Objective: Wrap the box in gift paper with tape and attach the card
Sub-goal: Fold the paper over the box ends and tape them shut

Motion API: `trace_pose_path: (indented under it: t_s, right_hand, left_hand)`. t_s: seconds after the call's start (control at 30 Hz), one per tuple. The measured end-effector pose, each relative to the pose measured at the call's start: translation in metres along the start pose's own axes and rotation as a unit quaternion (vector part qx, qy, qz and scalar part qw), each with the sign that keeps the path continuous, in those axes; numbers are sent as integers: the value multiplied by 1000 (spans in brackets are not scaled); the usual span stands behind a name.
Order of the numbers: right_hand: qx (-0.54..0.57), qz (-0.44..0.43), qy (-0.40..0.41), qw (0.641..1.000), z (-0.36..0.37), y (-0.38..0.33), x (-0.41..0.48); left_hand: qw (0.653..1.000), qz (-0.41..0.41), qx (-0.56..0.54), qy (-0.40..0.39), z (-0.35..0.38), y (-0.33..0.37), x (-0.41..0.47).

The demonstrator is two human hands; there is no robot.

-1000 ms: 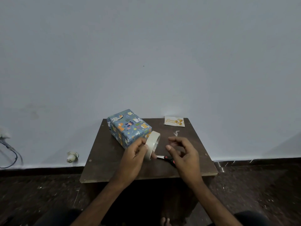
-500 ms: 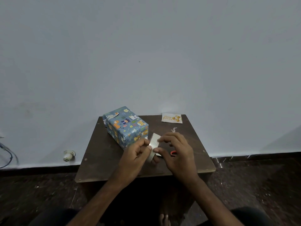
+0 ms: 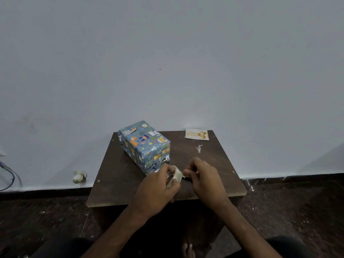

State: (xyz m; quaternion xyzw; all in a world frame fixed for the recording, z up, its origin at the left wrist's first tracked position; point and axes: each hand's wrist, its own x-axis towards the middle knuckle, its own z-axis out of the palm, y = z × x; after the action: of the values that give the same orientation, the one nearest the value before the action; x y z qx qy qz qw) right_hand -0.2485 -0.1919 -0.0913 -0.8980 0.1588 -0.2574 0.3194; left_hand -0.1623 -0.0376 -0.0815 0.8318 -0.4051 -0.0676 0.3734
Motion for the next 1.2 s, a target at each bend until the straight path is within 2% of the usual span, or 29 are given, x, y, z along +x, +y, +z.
trace_pose_path:
  t_s: [0.13,0.3,0.43,0.53,0.63,0.73,0.8,0.87,0.9,0.97,1.0,1.03,1.1,1.2]
  right_hand:
    - [103,30,-26,994,-6,-2,3]
    - [99,21,-44,994,-6,-3,5]
    - [57,-10,-56,997,-8,-4,11]
    - [50,8,-64,997,-12,-1,18]
    - [76,22,-77,994,-19,1,23]
    - [173,40,-91,980,-21,1,24]
    - [273,94,-97,952,-21,3,25]
    - [341,140,-58,928,-26,8,27]
    - [303,142,-35,942,-31,14,28]
    - [72,90,-40,992,-40,28,29]
    - [-52,68,-85,993,-41,32,28]
    - [-140,68,-143,977,-38,35,25]
    - [-225,62,-212,949,-24,38,18]
    - [-241,54,-194,949,-14,34,14]
  left_hand:
    - [999,2,26,-40,-4,4,0]
    - [994,8,92,-63,-6,6,4]
    - [995,-6,94,-36,1,0,9]
    - [997,-8,52,-58,0,-3,12]
    - [994,-26,-54,-92,-1,-3,12]
    - [985,-53,-148,-70,3,-2,11]
    - [980,-72,-184,-36,4,-1,11]
    - [973,-90,-213,-11,4,0,12]
    - [970,-97,-223,-5,3,1,12]
    - [965,-102,-239,-7,2,2,12]
    - [964,-104,-244,-8,2,2,13]
    - [964,-105,-246,-8,2,1,13]
    - [963,-107,-247,-4,4,0,14]
    - [963,-113,-244,1,6,-1,15]
